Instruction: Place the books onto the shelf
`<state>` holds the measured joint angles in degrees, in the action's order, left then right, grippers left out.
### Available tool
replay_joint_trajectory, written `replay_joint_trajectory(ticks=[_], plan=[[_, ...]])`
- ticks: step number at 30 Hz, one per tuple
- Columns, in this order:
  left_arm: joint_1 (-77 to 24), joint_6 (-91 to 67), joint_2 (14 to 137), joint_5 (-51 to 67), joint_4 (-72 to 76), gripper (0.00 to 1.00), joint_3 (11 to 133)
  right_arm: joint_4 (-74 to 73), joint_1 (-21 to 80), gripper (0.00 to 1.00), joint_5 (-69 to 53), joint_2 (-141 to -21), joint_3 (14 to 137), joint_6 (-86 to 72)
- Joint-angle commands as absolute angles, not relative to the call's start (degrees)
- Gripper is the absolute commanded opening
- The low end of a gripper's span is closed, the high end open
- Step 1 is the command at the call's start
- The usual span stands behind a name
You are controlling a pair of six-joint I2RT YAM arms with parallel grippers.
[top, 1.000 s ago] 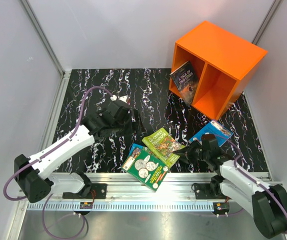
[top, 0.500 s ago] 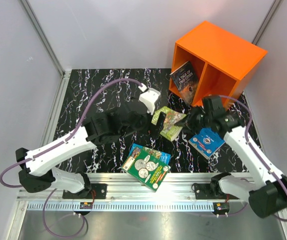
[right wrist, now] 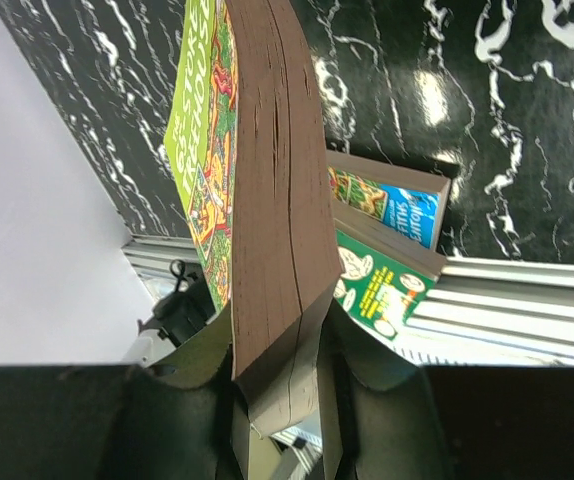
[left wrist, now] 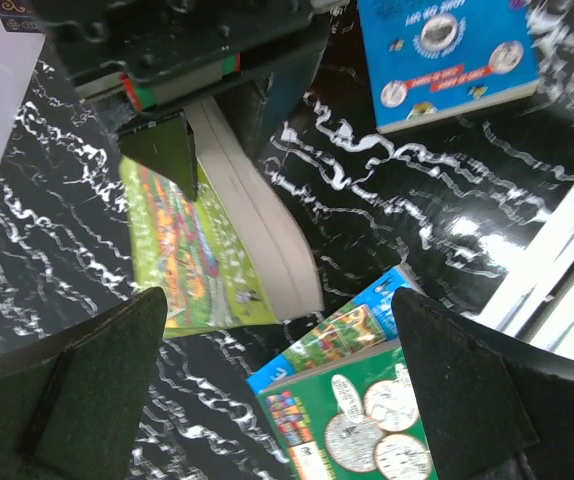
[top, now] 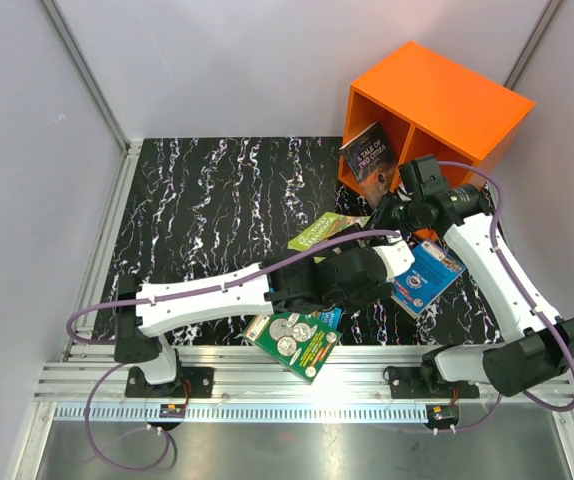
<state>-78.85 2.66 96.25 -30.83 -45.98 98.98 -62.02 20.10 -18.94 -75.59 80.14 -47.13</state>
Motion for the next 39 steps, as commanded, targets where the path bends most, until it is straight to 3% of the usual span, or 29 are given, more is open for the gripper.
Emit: replay_joint_trajectory(ticks=[1,6,15,17,18,19,20,24,25,26,27,29,39], plan=[[-78.5,7.4,95.5,-33.4,-47.0,0.99,103.2,-63.3,20.0,0.00,-21.1,-75.1,83.6,-45.6],[-78.6,8.6,98.2,-38.7,-47.6,0.98,101.3,-63.7,20.2,0.00,-22.9,-75.6,84.4,-45.9],[-78.6,8.6,100.4,-36.8,-44.8,0.74,99.1,-65.8,20.2,0.00,-27.8,-75.9,87.4,-47.3],[-78.6,8.5,100.5,-37.2,-44.6,0.55,99.1,-66.8,20.2,0.00,-28.1,-76.0,87.9,-47.1],[-78.6,8.5,100.5,-37.4,-44.7,0.38,99.3,-67.1,20.2,0.00,-28.0,-76.0,88.1,-47.0],[-78.6,8.4,100.4,-37.8,-44.7,0.08,99.3,-67.4,20.2,0.00,-27.8,-76.0,88.2,-46.8],[-78.6,8.3,100.5,-38.1,-44.7,0.00,99.3,-67.7,20.2,0.00,-27.5,-75.9,88.2,-46.7],[-78.2,8.6,99.8,-38.5,-44.6,0.00,98.9,-68.5,20.2,0.00,-26.1,-75.5,88.2,-46.1],[-78.0,8.7,99.6,-38.1,-44.7,0.00,98.8,-69.0,20.2,0.03,-25.2,-75.6,88.5,-45.9],[-77.5,8.4,99.1,-37.9,-44.7,0.00,98.7,-69.6,20.1,0.46,-24.3,-75.8,89.1,-45.7],[-77.1,8.0,98.8,-37.5,-44.6,0.00,98.6,-71.8,20.2,0.71,-20.8,-76.1,91.4,-45.5],[-75.6,6.8,97.8,-35.3,-44.7,0.00,98.8,-74.5,20.2,0.99,-16.3,-76.8,95.0,-44.5],[-55.3,-2.6,87.8,-18.3,-37.2,0.00,96.5,-89.5,20.1,1.00,10.6,-81.2,122.9,-41.0]])
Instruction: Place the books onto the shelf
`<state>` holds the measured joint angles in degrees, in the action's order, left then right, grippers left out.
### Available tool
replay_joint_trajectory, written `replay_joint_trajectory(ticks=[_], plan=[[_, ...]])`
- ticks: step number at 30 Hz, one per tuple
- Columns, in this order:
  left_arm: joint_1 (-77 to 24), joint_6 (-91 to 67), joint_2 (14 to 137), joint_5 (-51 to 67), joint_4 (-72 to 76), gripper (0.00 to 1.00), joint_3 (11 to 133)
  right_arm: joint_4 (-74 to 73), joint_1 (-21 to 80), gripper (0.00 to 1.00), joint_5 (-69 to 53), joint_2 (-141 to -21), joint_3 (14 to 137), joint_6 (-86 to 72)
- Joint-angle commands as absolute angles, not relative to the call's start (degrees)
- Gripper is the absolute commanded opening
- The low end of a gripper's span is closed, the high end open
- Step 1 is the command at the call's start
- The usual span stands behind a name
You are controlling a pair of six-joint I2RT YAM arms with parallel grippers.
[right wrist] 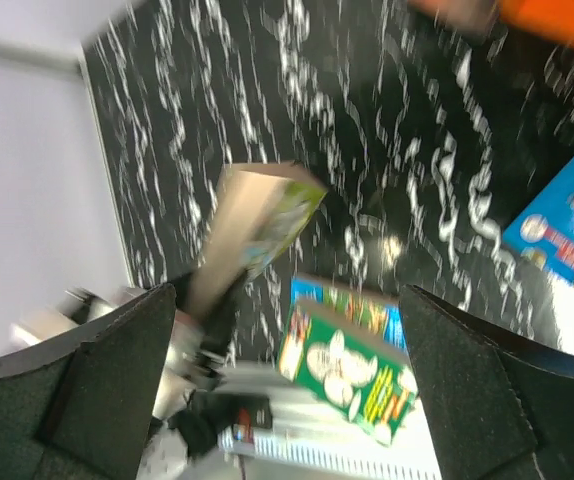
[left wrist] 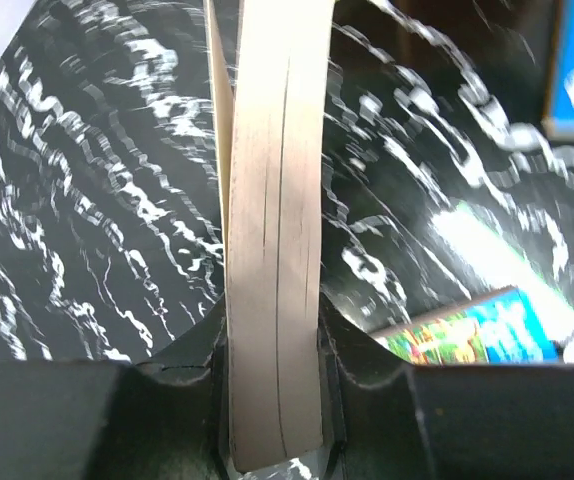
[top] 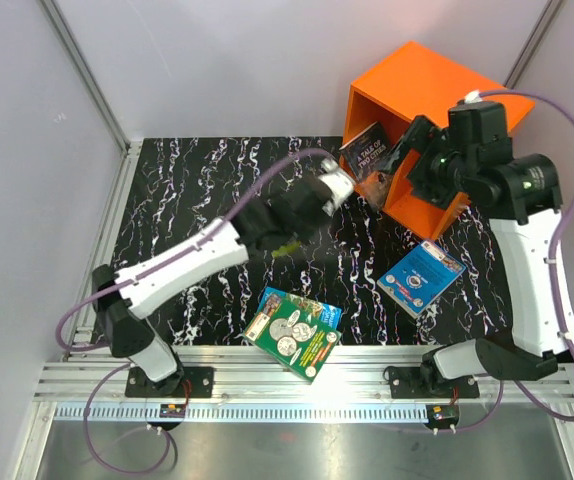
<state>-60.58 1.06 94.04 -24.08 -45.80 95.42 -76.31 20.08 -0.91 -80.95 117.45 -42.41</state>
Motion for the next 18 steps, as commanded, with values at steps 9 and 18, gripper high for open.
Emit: replay_joint_trajectory(ticks=[9,18], plan=[[-36.4,-18.6,94.6,8.0,-21.7,0.00,102.2,-88.3,20.1,1.00,13.6,-75.6,118.1,-42.3],[-30.2,-35.9,107.4,28.6,-1.9,0.00,109.4,-90.5,20.0,1.00,16.8,-74.8,116.5,-42.5]])
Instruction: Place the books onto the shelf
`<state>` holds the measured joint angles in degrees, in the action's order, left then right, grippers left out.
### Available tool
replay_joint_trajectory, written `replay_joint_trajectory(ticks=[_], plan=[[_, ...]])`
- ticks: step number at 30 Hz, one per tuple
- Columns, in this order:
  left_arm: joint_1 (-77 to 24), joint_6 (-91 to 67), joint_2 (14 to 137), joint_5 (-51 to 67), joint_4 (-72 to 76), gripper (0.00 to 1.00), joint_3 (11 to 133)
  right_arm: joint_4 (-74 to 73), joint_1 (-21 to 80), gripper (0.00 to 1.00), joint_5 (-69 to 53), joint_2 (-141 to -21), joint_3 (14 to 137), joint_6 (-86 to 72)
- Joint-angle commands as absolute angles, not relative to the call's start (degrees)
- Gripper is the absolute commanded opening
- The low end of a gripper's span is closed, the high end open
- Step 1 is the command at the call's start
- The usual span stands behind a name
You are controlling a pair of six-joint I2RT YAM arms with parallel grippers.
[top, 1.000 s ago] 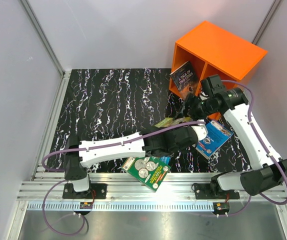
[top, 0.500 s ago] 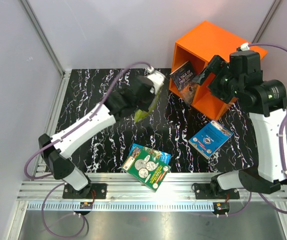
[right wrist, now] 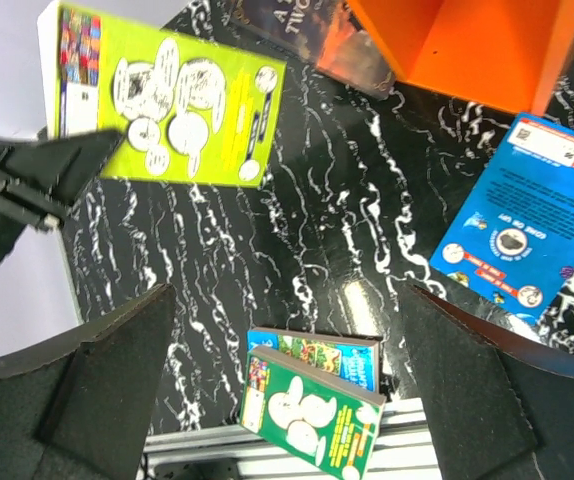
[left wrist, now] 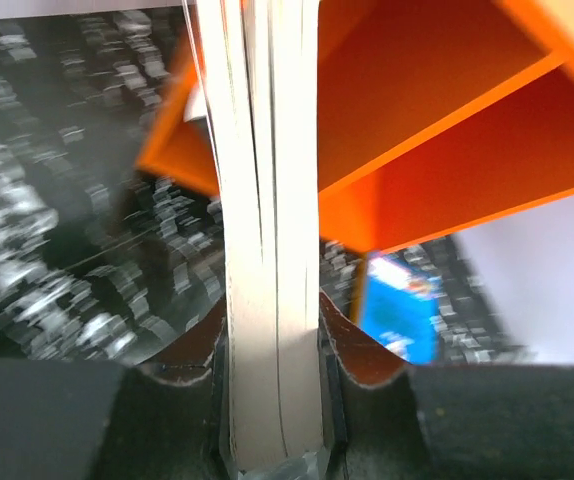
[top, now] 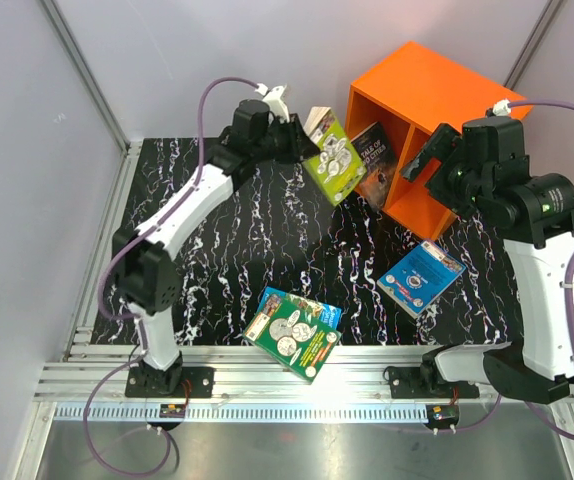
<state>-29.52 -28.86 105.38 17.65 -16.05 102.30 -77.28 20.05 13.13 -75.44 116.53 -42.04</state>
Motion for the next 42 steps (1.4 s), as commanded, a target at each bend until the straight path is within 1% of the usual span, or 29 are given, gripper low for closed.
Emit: replay_joint_trajectory(ticks=[1,11,19,25,29,32,35,36,37,39,40,41,42], plan=[[-30.2,-36.3,108.6,28.8,-1.6,0.00,110.4,-90.5,20.0,1.00,16.9,-74.8,116.5,-42.5],[-31.6,-36.4,118.8,20.9,-0.5,0.00,121.2,-90.8,19.6,1.00,17.8,-75.5,116.5,-42.1],[-35.4,-31.7,125.9,9.2,-1.3,0.00,127.7,-91.2,19.2,1.00,17.9,-76.8,115.8,-41.2],[-37.0,-31.0,131.0,5.9,2.1,0.00,128.1,-91.3,19.0,1.00,17.7,-77.7,113.9,-40.7],[-37.0,-32.8,135.4,6.3,3.3,0.00,130.9,-91.8,18.8,1.00,17.2,-78.6,114.2,-40.4],[-37.4,-32.1,138.5,5.5,2.3,0.02,135.1,-91.6,18.8,1.00,17.2,-78.7,113.8,-40.5],[-37.7,-32.3,139.4,3.6,2.5,0.08,135.5,-91.2,18.7,1.00,17.0,-78.8,112.9,-40.7],[-37.7,-32.8,139.7,3.5,2.8,0.11,135.5,-91.0,18.6,1.00,16.8,-78.8,112.7,-40.7],[-37.7,-33.3,140.0,3.7,3.2,0.18,135.7,-90.6,18.6,1.00,16.5,-78.8,112.2,-40.8],[-37.8,-33.9,141.2,3.5,3.1,0.31,136.4,-90.2,18.5,1.00,16.3,-78.9,111.7,-40.9],[-37.9,-34.4,141.8,3.5,2.6,0.43,137.7,-90.0,18.5,1.00,16.1,-79.1,111.4,-40.9],[-38.1,-34.6,142.3,3.3,2.4,0.68,138.1,-89.7,18.5,1.00,15.7,-79.2,111.4,-40.8],[-38.0,-35.0,142.3,2.6,2.3,0.83,138.2,-89.5,18.5,1.00,15.6,-79.3,111.3,-40.7]])
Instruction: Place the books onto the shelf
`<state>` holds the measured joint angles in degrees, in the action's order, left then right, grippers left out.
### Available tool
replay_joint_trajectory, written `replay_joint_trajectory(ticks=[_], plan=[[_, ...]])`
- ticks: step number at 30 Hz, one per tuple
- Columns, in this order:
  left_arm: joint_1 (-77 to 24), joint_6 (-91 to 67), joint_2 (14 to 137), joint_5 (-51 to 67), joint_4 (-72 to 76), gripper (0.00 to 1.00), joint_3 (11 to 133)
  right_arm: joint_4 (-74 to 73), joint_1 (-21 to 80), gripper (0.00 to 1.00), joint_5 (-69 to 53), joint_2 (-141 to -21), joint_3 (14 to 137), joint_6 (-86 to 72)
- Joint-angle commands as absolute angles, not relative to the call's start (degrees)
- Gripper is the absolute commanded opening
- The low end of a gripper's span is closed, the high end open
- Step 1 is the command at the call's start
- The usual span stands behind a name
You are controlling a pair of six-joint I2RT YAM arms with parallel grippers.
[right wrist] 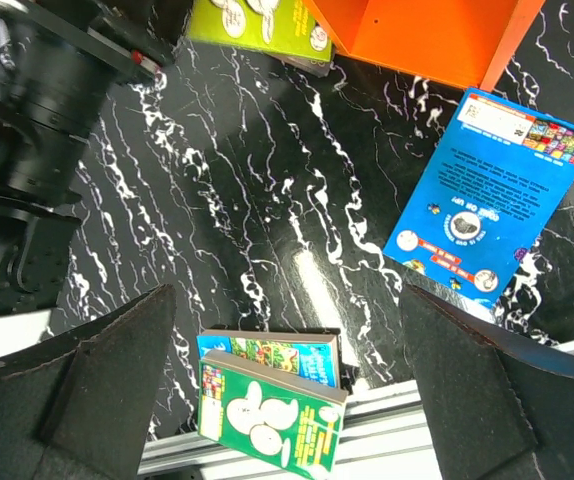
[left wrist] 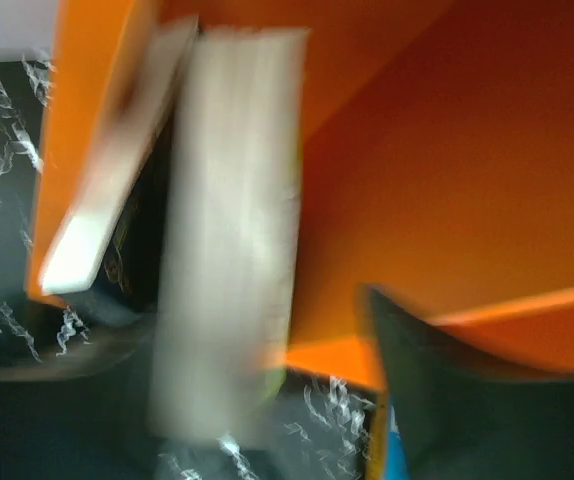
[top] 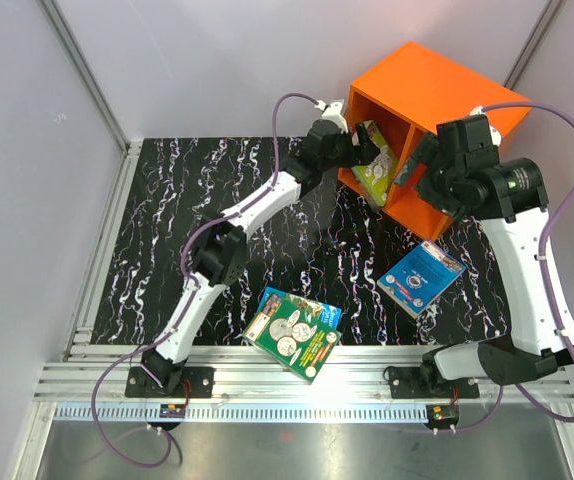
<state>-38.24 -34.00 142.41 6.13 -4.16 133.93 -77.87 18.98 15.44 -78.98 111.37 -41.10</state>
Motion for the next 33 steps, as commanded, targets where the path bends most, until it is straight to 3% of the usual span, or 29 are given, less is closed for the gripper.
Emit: replay_joint_trajectory(ticks=[1,2,10,14,18,24,25,27,28,29,30,33], plan=[[-38.1,-35.4,142.2,2.4,2.3,0.92,138.1,-89.2,18.5,1.00,15.2,-79.5,111.2,-40.7],[-38.0,-35.4,142.0,2.0,2.2,0.99,138.2,-89.1,18.5,1.00,15.1,-79.7,111.2,-40.7],[-36.7,-34.5,136.2,0.3,-2.9,0.99,135.1,-86.5,18.4,1.00,13.3,-79.5,109.0,-40.6],[-35.2,-33.4,132.2,-6.3,-8.3,0.99,133.2,-85.3,18.4,1.00,12.6,-78.9,107.5,-40.9],[-30.6,-40.2,126.4,-8.4,-9.5,0.99,127.0,-83.4,18.4,1.00,11.4,-77.3,104.2,-41.4],[-28.0,-38.1,118.2,-10.0,-9.9,0.98,121.1,-81.3,18.3,1.00,9.9,-76.2,101.7,-41.7],[-27.9,-37.8,117.3,-9.3,-10.0,0.97,118.1,-80.2,18.3,0.95,9.1,-75.9,101.2,-41.5],[-27.8,-38.6,115.2,-5.7,-9.9,0.90,114.5,-78.8,18.3,0.74,8.7,-74.5,99.1,-41.9],[-27.8,-40.2,114.9,-3.9,-9.4,0.80,112.8,-77.6,18.3,0.67,8.3,-74.1,98.4,-42.1],[-27.9,-41.4,114.6,-0.3,-8.8,0.61,109.2,-77.1,18.3,0.59,7.9,-73.8,97.7,-42.3],[-28.8,-42.7,114.8,1.9,-8.2,0.49,107.9,-76.7,18.3,0.42,7.7,-73.5,97.1,-42.5],[-32.0,-45.0,116.3,3.8,-9.5,0.23,106.2,-76.5,18.3,0.25,7.2,-73.7,96.9,-42.8]])
